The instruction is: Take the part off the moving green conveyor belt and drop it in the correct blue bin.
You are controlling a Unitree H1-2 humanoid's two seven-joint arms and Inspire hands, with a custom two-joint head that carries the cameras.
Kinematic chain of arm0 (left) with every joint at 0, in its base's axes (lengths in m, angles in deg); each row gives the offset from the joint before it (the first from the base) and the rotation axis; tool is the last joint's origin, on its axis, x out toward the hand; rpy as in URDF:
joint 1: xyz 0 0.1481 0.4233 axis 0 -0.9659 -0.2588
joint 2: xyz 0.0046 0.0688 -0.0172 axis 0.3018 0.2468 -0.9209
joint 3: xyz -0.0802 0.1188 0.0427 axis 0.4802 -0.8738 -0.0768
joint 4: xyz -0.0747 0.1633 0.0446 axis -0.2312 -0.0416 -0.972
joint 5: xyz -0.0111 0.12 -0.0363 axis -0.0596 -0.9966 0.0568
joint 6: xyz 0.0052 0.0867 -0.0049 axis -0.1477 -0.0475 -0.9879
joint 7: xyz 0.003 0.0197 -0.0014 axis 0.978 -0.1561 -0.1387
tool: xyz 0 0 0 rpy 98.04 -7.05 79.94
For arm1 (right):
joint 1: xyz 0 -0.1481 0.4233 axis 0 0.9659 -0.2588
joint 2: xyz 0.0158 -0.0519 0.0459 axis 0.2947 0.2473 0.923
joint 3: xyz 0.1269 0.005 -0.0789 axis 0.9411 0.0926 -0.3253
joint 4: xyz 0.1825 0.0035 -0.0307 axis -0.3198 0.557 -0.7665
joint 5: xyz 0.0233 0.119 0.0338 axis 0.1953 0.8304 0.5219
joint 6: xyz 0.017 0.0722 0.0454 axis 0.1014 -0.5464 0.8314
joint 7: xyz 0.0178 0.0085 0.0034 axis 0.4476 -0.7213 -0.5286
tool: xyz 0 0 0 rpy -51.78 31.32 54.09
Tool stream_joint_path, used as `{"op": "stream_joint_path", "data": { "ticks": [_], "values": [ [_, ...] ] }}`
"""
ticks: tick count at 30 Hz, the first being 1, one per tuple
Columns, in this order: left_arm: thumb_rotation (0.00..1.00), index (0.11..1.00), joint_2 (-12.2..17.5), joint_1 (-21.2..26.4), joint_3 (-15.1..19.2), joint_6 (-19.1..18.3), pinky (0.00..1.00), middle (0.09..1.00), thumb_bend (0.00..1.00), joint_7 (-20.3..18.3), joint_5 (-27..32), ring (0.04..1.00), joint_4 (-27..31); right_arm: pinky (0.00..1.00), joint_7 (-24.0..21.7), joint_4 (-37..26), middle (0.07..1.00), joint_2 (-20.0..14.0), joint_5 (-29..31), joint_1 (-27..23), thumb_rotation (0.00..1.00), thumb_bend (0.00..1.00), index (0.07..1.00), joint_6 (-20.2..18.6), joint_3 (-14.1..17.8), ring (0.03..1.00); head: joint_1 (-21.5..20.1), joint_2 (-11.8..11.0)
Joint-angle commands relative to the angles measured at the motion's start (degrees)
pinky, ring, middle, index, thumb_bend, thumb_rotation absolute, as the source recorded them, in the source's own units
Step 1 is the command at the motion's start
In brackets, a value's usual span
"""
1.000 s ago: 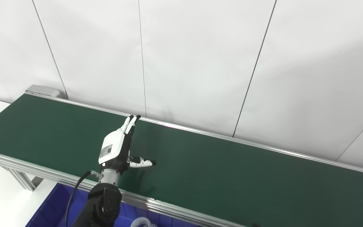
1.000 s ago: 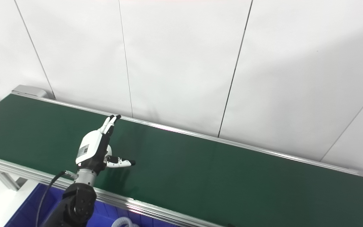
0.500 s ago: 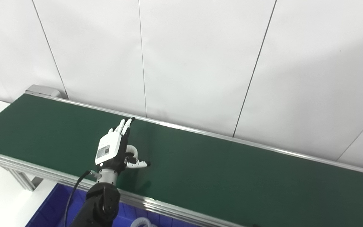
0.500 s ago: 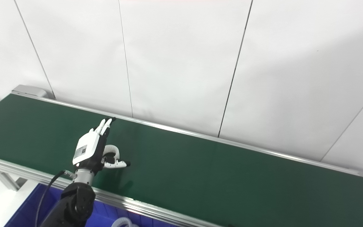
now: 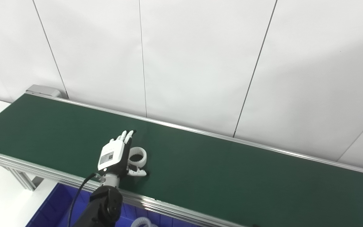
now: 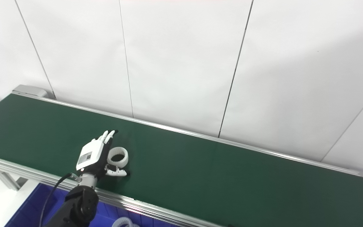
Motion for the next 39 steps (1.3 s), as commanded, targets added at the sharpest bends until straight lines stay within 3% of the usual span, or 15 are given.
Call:
{"op": "stream_joint_path", "data": {
  "ticks": [1,4,5,8,10,11,13,16,17,18,21,26,31,35,39],
  "values": [
    [0.0,0.952,1.0,2.6,0.0,1.0,1.0,1.0,0.66,1.2,0.6,1.0,-1.0,0.63,0.2,-2.1,0.823,0.2,0.5,0.1,0.25,0.66,0.844,3.0,0.0,0.76,-0.2,0.1],
    [0.0,0.919,0.7,3.3,-0.1,2.5,0.82,0.982,0.64,1.7,2.2,0.951,-2.6,0.63,0.2,-1.9,0.826,0.2,0.6,0.0,0.25,0.66,0.845,3.2,0.0,0.764,-0.2,0.2],
    [0.0,0.884,0.5,3.5,0.0,3.4,0.67,0.934,0.6,2.0,3.0,0.827,-3.0,0.62,0.3,-1.9,0.828,0.2,0.5,0.0,0.26,0.66,0.845,3.2,0.0,0.764,-0.2,0.2],
    [0.0,0.824,-0.3,4.0,0.8,5.8,0.48,0.841,0.5,2.7,5.7,0.601,-3.9,0.63,0.4,-2.1,0.826,0.2,0.4,0.1,0.25,0.66,0.844,3.3,0.0,0.763,-0.2,0.4],
    [0.0,0.784,-0.5,4.4,0.9,7.7,0.41,0.755,0.44,2.8,7.3,0.505,-4.4,0.62,0.4,-2.3,0.822,0.3,0.4,0.2,0.25,0.66,0.84,3.1,0.0,0.76,-0.3,0.5],
    [0.0,0.719,-0.6,4.5,0.8,8.6,0.39,0.65,0.45,2.9,8.1,0.475,-4.5,0.63,0.3,-2.4,0.824,0.3,0.4,0.3,0.26,0.66,0.841,3.0,0.0,0.761,-0.3,0.5],
    [0.0,0.617,-0.6,4.7,0.6,9.0,0.37,0.551,0.46,2.0,9.3,0.447,-4.2,0.62,0.7,-2.3,0.824,0.5,0.1,0.3,0.26,0.67,0.838,3.2,0.1,0.759,-0.3,0.6],
    [0.0,0.542,0.0,4.9,-1.0,5.2,0.36,0.462,0.47,-0.3,7.7,0.449,-2.4,0.62,0.8,-2.2,0.824,0.5,-0.2,0.3,0.26,0.67,0.839,3.4,0.0,0.761,-0.4,0.8],
    [0.0,0.534,0.2,4.9,-1.4,4.0,0.25,0.452,0.48,-1.2,7.3,0.384,-1.9,0.63,0.8,-2.3,0.824,0.5,-0.2,0.3,0.26,0.68,0.839,3.3,0.1,0.763,-0.4,0.8],
    [0.0,0.529,0.8,4.9,-2.3,1.8,0.2,0.451,0.49,-3.1,6.2,0.359,-0.8,0.63,0.8,-2.3,0.826,0.5,-0.1,0.3,0.27,0.68,0.842,3.4,0.0,0.766,-0.4,0.8],
    [0.0,0.523,2.0,4.9,-4.2,-3.4,0.21,0.46,0.49,-7.9,4.5,0.366,1.9,0.63,0.6,-2.4,0.83,0.5,-0.2,0.3,0.27,0.68,0.846,3.4,0.0,0.77,-0.3,1.0],
    [0.0,0.511,3.2,4.2,-4.6,-4.5,0.25,0.476,0.5,-11.0,5.7,0.385,4.5,0.64,0.4,-2.6,0.832,0.6,0.3,0.2,0.28,0.69,0.848,3.3,0.0,0.773,-0.4,1.0],
    [0.0,0.518,2.5,2.2,-2.8,-1.9,0.25,0.472,0.49,-8.4,7.2,0.381,7.9,0.64,0.3,-3.1,0.83,0.4,0.1,0.5,0.3,0.69,0.847,3.0,0.1,0.772,-0.9,1.8],
    [0.0,0.521,1.7,-0.5,-1.0,6.3,0.21,0.464,0.49,-2.8,8.5,0.363,12.3,0.64,0.4,-3.7,0.828,0.5,-0.2,0.8,0.29,0.68,0.847,2.5,0.1,0.775,-1.8,2.7],
    [0.0,0.522,0.6,-3.7,0.5,11.3,0.23,0.466,0.49,-0.5,9.8,0.365,19.8,0.64,0.5,-4.7,0.825,0.6,-0.8,1.2,0.28,0.67,0.847,2.1,0.2,0.771,-2.7,4.0]
  ]
}}
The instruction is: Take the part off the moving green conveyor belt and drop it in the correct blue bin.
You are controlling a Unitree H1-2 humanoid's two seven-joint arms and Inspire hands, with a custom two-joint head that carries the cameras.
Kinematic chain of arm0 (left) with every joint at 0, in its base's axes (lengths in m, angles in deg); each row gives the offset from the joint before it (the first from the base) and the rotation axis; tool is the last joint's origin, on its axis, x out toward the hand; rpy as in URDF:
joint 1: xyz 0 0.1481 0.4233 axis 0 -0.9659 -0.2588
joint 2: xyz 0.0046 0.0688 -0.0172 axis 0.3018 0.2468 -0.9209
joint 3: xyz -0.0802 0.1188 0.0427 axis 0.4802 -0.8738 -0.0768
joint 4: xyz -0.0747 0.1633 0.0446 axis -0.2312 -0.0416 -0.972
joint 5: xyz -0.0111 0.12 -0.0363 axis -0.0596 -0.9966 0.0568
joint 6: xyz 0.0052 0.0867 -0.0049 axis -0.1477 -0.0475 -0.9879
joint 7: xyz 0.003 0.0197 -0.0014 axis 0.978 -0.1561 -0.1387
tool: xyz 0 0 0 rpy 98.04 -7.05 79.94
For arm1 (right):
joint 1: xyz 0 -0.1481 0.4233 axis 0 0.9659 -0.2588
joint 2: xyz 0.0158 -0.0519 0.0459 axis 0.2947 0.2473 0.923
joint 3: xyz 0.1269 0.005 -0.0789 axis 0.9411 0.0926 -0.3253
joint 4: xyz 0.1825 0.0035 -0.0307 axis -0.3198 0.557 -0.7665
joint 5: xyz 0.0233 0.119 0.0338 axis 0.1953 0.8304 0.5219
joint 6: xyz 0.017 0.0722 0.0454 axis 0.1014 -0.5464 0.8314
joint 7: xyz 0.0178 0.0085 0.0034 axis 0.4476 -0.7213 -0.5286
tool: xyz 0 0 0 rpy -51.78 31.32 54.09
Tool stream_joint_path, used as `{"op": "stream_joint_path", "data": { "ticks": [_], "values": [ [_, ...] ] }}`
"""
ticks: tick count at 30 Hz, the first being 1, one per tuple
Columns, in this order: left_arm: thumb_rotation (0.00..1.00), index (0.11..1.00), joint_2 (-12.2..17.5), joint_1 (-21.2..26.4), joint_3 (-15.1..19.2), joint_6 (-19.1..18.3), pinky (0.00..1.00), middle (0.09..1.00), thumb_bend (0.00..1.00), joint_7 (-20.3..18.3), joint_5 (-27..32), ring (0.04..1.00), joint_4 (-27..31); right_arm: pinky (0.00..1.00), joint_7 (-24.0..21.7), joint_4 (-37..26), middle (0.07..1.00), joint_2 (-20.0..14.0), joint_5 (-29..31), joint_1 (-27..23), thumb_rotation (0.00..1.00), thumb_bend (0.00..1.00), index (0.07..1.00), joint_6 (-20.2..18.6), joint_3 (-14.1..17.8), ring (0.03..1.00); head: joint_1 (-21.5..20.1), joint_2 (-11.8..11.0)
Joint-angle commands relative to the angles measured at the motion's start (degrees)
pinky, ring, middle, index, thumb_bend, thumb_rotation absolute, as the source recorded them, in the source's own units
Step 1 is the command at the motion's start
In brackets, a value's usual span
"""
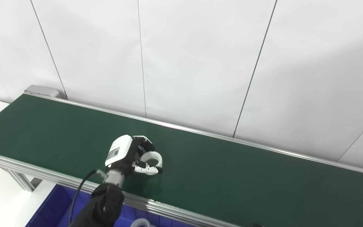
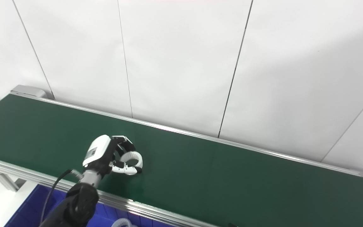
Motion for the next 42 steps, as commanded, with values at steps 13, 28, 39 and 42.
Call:
{"op": "stream_joint_path", "data": {
  "ticks": [13,28,39,42],
  "values": [
    [0.0,0.529,-2.1,-8.4,4.0,13.6,0.28,0.47,0.49,0.3,5.7,0.379,23.4,0.65,0.1,-6.5,0.822,1.6,-1.2,1.7,0.33,0.71,0.84,0.4,0.0,0.767,-6.7,7.9],
    [0.0,0.519,-0.6,-15.8,3.6,23.1,0.28,0.476,0.49,-8.0,18.5,0.384,17.4,0.71,0.5,-9.1,0.848,3.9,-3.9,3.2,0.44,0.72,0.86,-1.7,-1.2,0.8,-19.0,15.7],
    [0.0,0.517,-1.8,-18.3,3.0,29.8,0.29,0.47,0.49,-9.1,20.4,0.391,11.8,0.72,0.1,-9.3,0.862,4.3,-4.5,2.1,0.51,0.73,0.876,-2.8,-1.2,0.811,-20.9,20.0],
    [0.0,0.52,-1.6,-19.1,2.5,30.0,0.28,0.466,0.49,-9.3,20.7,0.384,11.2,0.72,0.0,-9.8,0.862,4.4,-4.5,1.8,0.53,0.73,0.879,-3.4,-1.2,0.811,-21.2,20.8]
  ]
}}
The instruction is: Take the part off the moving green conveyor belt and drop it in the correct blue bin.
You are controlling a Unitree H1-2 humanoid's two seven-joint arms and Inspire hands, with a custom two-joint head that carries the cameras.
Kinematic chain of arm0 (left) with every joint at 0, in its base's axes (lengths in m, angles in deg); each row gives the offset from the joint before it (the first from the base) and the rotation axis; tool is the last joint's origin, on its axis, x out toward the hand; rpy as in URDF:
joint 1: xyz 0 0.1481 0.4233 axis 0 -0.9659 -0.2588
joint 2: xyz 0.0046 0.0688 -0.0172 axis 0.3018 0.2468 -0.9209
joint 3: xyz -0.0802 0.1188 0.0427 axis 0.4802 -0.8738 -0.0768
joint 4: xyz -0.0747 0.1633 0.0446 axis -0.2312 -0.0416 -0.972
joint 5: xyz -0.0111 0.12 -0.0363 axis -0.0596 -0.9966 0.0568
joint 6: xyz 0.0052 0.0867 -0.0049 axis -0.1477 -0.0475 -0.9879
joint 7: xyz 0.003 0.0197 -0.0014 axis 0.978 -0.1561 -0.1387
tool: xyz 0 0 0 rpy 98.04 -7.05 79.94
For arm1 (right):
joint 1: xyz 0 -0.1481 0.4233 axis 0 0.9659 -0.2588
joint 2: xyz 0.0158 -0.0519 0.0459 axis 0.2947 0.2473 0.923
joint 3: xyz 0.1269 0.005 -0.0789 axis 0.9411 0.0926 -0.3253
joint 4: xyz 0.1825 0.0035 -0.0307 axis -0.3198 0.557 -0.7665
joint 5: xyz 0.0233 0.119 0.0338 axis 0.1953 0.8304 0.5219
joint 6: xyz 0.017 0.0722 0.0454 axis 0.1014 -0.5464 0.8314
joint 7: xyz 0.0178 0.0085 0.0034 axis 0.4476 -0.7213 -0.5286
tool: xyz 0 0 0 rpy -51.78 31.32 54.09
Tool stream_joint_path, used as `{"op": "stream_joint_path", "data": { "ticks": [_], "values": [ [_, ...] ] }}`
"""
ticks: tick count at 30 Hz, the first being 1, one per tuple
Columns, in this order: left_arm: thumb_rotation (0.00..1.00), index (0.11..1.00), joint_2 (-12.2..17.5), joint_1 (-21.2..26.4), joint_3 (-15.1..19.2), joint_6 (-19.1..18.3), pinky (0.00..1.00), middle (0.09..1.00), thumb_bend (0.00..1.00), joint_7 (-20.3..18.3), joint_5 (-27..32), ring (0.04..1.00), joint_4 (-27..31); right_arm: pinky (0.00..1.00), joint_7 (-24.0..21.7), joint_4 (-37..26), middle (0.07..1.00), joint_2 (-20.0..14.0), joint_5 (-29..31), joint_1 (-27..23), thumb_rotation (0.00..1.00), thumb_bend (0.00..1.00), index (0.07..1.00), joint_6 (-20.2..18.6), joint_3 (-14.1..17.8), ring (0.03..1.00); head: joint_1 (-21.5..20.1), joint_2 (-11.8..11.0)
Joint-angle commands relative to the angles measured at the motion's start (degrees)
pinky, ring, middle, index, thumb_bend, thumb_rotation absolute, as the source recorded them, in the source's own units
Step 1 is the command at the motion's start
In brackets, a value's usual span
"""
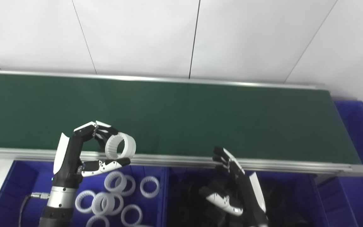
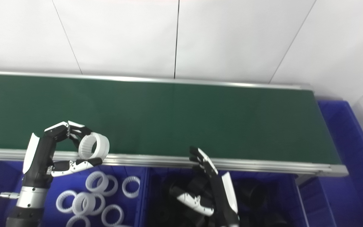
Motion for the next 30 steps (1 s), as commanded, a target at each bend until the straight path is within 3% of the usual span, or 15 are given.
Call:
{"op": "stream_joint_path", "data": {
  "ticks": [1,6,10,18,25,26,27,28,29,30],
  "values": [
    [0.0,0.52,0.2,-0.4,-0.2,2.7,0.28,0.466,0.49,0.0,0.6,0.383,0.6,0.72,0.0,-2.5,0.862,0.6,-0.2,-0.2,0.54,0.74,0.879,-1.1,-0.1,0.811,-0.1,0.7],
    [0.0,0.521,0.8,-2.2,-1.2,2.7,0.24,0.461,0.49,-0.3,0.8,0.367,-1.1,0.72,-0.1,-3.7,0.851,0.7,-0.2,-0.4,0.53,0.74,0.877,-2.4,0.0,0.802,0.5,2.3],
    [0.0,0.52,1.8,-3.1,-2.8,2.7,0.28,0.461,0.49,-0.7,2.5,0.382,-3.7,0.71,-0.4,-4.4,0.848,0.4,0.0,-0.4,0.54,0.75,0.877,-3.2,-0.1,0.801,1.2,2.7],
    [0.0,0.52,5.5,-3.0,-5.6,2.7,0.3,0.47,0.49,-1.7,-1.1,0.388,-9.0,0.71,-0.6,-5.0,0.843,0.0,0.5,-0.5,0.51,0.74,0.874,-4.1,-0.2,0.798,1.3,2.8],
    [0.0,0.505,7.6,-3.5,-7.0,2.7,0.35,0.502,0.5,-1.2,-5.0,0.42,-10.0,0.72,-0.7,-5.5,0.848,-0.3,0.7,-0.2,0.52,0.74,0.876,-4.5,-0.3,0.806,1.6,3.0],
    [0.0,0.613,7.7,-3.7,-6.9,2.7,0.37,0.512,0.5,-1.7,-5.1,0.421,-9.9,0.72,-0.7,-5.5,0.847,-0.3,0.8,-0.2,0.52,0.74,0.875,-4.5,-0.4,0.804,1.6,3.0],
    [0.04,0.751,8.2,-3.8,-7.3,2.7,0.48,0.609,0.56,-2.1,-4.7,0.513,-9.9,0.72,-0.7,-5.5,0.848,-0.4,0.8,-0.2,0.52,0.74,0.876,-4.4,-0.3,0.803,1.5,3.1],
    [0.08,0.808,8.6,-3.9,-7.5,2.7,0.54,0.7,0.62,-2.4,-4.3,0.603,-9.9,0.71,-0.7,-5.4,0.847,-0.4,0.7,-0.2,0.51,0.74,0.876,-4.4,-0.3,0.802,1.5,3.1],
    [0.09,0.816,9.1,-3.9,-8.1,2.7,0.55,0.712,0.63,-2.1,-4.0,0.616,-10.0,0.71,-0.7,-5.5,0.847,-0.3,0.7,-0.2,0.51,0.74,0.876,-4.5,-0.3,0.802,1.5,3.0],
    [0.16,0.847,9.9,-3.7,-9.1,2.8,0.59,0.766,0.68,-1.0,-4.2,0.675,-10.1,0.72,-0.7,-5.5,0.848,-0.4,0.6,-0.2,0.51,0.74,0.876,-4.5,-0.3,0.803,1.5,3.0]
  ]
}}
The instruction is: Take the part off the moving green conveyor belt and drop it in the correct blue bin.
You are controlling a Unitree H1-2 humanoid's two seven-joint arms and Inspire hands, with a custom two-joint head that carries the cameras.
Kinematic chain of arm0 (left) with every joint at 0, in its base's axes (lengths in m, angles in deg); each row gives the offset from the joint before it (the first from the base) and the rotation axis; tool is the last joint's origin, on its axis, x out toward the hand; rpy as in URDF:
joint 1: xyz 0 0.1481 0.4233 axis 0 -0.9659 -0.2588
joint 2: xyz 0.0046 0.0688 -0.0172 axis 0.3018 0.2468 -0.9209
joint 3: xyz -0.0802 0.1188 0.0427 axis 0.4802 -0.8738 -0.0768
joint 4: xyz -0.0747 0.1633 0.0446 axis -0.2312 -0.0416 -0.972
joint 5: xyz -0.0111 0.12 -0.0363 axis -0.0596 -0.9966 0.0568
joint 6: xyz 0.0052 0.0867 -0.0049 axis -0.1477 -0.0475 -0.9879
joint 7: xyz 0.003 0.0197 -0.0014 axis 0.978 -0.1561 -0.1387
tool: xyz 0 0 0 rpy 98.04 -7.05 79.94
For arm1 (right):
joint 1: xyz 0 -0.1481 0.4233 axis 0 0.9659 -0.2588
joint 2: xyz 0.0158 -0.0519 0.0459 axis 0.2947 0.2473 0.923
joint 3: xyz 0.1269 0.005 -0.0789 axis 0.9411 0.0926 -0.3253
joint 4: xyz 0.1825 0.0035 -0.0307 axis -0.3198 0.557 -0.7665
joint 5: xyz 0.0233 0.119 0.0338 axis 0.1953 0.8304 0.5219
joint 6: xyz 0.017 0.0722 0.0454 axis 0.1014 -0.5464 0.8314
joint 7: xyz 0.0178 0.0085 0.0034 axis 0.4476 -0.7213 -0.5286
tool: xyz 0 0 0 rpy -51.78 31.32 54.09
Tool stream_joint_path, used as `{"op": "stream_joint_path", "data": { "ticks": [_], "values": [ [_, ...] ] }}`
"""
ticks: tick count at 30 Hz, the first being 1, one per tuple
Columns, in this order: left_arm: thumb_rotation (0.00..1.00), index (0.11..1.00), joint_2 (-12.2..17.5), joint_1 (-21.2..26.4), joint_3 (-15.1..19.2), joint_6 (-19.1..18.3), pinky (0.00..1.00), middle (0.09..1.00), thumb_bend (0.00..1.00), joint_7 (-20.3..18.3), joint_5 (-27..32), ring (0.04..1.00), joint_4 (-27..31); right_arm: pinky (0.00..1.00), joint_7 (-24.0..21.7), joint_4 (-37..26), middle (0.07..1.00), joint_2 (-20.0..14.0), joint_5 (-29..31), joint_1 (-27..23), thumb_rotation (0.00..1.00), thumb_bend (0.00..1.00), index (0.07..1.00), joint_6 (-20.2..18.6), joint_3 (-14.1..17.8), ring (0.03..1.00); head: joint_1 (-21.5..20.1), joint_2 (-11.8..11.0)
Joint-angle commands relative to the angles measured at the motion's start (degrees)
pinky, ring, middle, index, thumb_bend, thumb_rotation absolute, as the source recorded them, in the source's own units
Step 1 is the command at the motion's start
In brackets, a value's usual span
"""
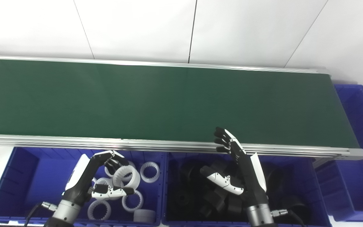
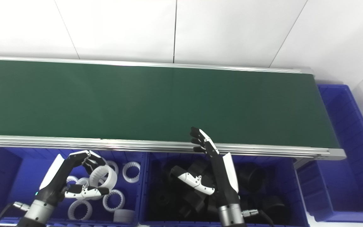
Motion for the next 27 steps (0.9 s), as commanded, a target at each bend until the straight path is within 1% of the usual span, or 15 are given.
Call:
{"op": "stream_joint_path", "data": {
  "ticks": [1,3,5,6,8,10,12,14,15,18,20,23,27],
  "values": [
    [0.28,0.885,2.4,0.5,-1.6,1.9,0.64,0.823,0.74,2.6,0.5,0.735,1.0,0.71,-0.1,-2.2,0.849,0.1,0.1,-0.1,0.52,0.73,0.877,0.2,-0.1,0.803,0.0,-0.1],
    [0.42,0.914,3.4,0.8,-3.5,1.9,0.7,0.869,0.82,4.6,1.2,0.798,1.2,0.72,-0.1,-2.1,0.849,0.0,0.2,-0.1,0.52,0.74,0.876,0.4,-0.1,0.803,0.0,-0.1],
    [0.51,0.932,4.0,1.2,-5.0,1.9,0.77,0.907,0.9,6.0,3.2,0.858,1.6,0.72,0.0,-1.9,0.849,0.0,0.2,-0.1,0.52,0.73,0.876,0.7,-0.1,0.804,-0.1,-0.3],
    [0.54,0.939,4.1,1.3,-5.5,1.9,0.79,0.924,0.93,6.4,4.4,0.873,1.8,0.72,0.0,-1.9,0.85,0.0,0.2,-0.2,0.52,0.74,0.877,0.7,-0.1,0.804,-0.1,-0.3],
    [0.57,0.95,4.4,1.6,-6.5,1.9,0.81,0.946,0.95,7.4,6.4,0.891,2.4,0.72,0.0,-2.0,0.85,0.0,0.2,-0.1,0.53,0.74,0.877,0.4,-0.1,0.805,-0.2,-0.5],
    [0.57,0.955,4.6,1.8,-7.2,1.9,0.82,0.954,0.96,8.1,8.1,0.9,3.2,0.72,0.0,-2.1,0.85,0.1,0.3,0.0,0.52,0.74,0.876,0.3,-0.2,0.804,-0.2,-0.5],
    [0.59,0.955,3.9,1.8,-7.3,1.9,0.82,0.946,0.97,9.5,8.7,0.896,4.9,0.72,0.1,-1.8,0.85,0.1,0.5,0.0,0.52,0.74,0.875,0.7,-0.2,0.804,-0.1,-0.8],
    [0.6,0.951,2.8,1.6,-7.0,1.9,0.82,0.933,0.98,9.6,10.4,0.887,6.9,0.72,0.1,-1.7,0.851,0.1,0.4,0.0,0.51,0.73,0.875,0.7,-0.2,0.804,-0.1,-0.8],
    [0.6,0.95,2.3,1.5,-7.0,1.9,0.82,0.926,0.99,9.2,11.4,0.883,7.8,0.72,0.2,-1.6,0.851,0.1,0.3,0.0,0.51,0.73,0.875,0.9,-0.2,0.804,-0.3,-1.3],
    [0.62,0.955,1.2,1.7,-6.8,1.9,0.82,0.922,0.99,7.7,13.6,0.882,9.4,0.72,0.3,-1.3,0.847,0.1,0.0,0.0,0.51,0.73,0.873,1.1,-0.2,0.802,-0.5,-1.6],
    [0.62,0.955,0.0,1.9,-6.3,1.9,0.82,0.921,1.0,5.8,15.8,0.883,9.6,0.72,0.3,-1.1,0.845,0.1,0.1,0.1,0.52,0.74,0.873,1.0,-0.3,0.8,-0.9,-1.8],
    [0.62,0.942,-1.5,1.9,-4.9,1.9,0.82,0.91,1.0,3.4,17.7,0.878,9.4,0.72,0.3,-0.8,0.845,0.2,0.3,0.2,0.52,0.74,0.875,1.2,-0.5,0.803,-1.1,-2.1],
    [0.61,0.921,-3.0,1.8,-2.0,1.9,0.81,0.896,0.98,0.0,19.1,0.869,9.0,0.73,0.3,-0.4,0.851,0.2,0.5,0.2,0.52,0.74,0.875,1.4,-0.6,0.809,-0.9,-2.2]
  ]
}}
